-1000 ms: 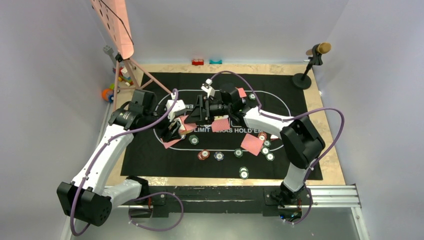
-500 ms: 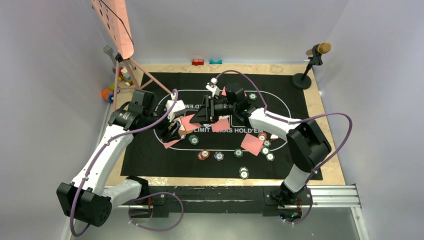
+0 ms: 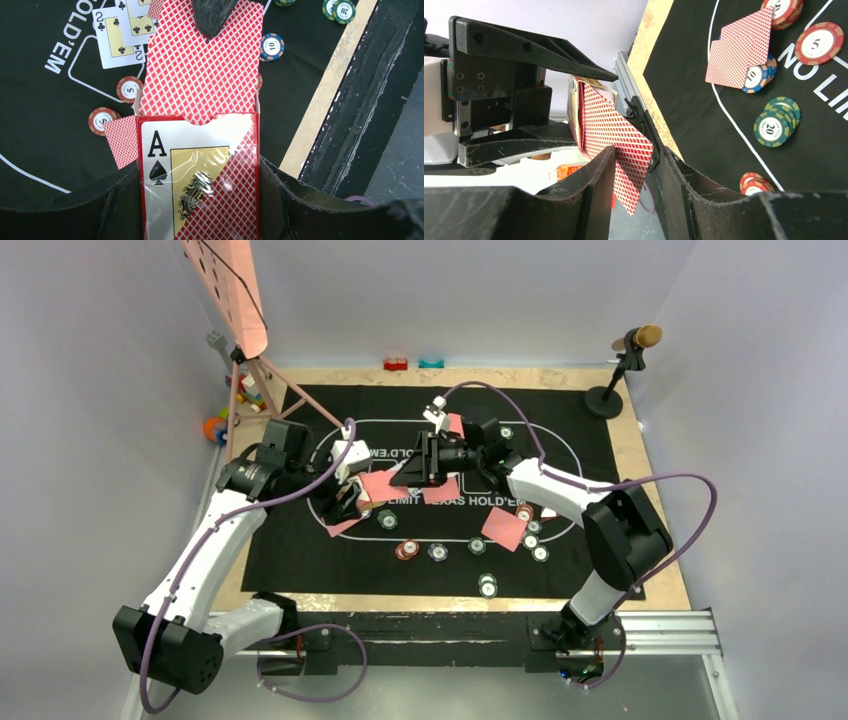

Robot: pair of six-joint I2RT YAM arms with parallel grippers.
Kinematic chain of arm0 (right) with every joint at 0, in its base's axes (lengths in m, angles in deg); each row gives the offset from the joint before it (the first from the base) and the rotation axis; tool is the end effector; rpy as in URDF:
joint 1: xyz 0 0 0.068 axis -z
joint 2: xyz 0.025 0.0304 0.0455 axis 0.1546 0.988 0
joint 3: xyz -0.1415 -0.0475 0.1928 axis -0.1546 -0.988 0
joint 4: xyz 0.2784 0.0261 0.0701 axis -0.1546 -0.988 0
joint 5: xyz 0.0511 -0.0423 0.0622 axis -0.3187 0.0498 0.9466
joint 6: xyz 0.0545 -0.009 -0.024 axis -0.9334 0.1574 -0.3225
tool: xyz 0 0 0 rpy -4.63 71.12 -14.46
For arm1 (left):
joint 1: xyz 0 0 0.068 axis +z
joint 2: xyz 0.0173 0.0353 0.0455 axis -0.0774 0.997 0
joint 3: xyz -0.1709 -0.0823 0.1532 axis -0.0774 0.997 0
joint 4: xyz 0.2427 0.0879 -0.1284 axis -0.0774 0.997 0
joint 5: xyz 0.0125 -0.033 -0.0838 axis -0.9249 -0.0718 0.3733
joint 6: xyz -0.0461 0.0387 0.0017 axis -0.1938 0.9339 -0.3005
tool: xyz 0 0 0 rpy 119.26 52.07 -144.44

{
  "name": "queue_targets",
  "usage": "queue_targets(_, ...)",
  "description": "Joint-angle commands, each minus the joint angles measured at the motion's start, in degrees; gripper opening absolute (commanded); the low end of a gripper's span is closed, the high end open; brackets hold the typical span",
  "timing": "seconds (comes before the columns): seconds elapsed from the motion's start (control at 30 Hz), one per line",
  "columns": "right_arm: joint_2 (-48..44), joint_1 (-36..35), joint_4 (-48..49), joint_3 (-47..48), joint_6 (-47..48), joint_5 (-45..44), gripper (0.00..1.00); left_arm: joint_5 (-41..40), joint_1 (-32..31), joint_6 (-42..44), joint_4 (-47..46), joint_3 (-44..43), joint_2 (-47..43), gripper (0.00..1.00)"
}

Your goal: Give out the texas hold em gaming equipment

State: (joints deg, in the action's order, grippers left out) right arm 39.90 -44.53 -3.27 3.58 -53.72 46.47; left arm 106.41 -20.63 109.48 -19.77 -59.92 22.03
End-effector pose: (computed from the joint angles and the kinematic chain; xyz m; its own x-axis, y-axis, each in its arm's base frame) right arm 0.3066 0.2592 0.2050 -0.9264 0.0108 -0.3764 -0.3597 0.2709 0.8929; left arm 0.2360 -0.0954 0.2837 -0.3893 0.5462 -0.7417 0.8721 0.4778 -0.1058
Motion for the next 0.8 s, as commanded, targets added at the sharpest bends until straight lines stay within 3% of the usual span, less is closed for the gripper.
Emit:
queue_targets(0.0,-2.2,0.8,-1.0,-1.3,1.7,0.2,0.39,2.3,0.3,-0.3,-2.1,-1.3,-1.9,0.0)
queue_targets(0.53,-6.7,6.1,1.0,-4.2,-0.5,2.8,0.05,1.6,0.3,0.0,-2.1,-1.2,-1.9,0.0)
queue_targets(0.77,-11.1,10.9,2.3,-5.8,-1.9,5.5,0.0,1.4,0.3,0.1,-2.1,-1.1,-1.9,0.0)
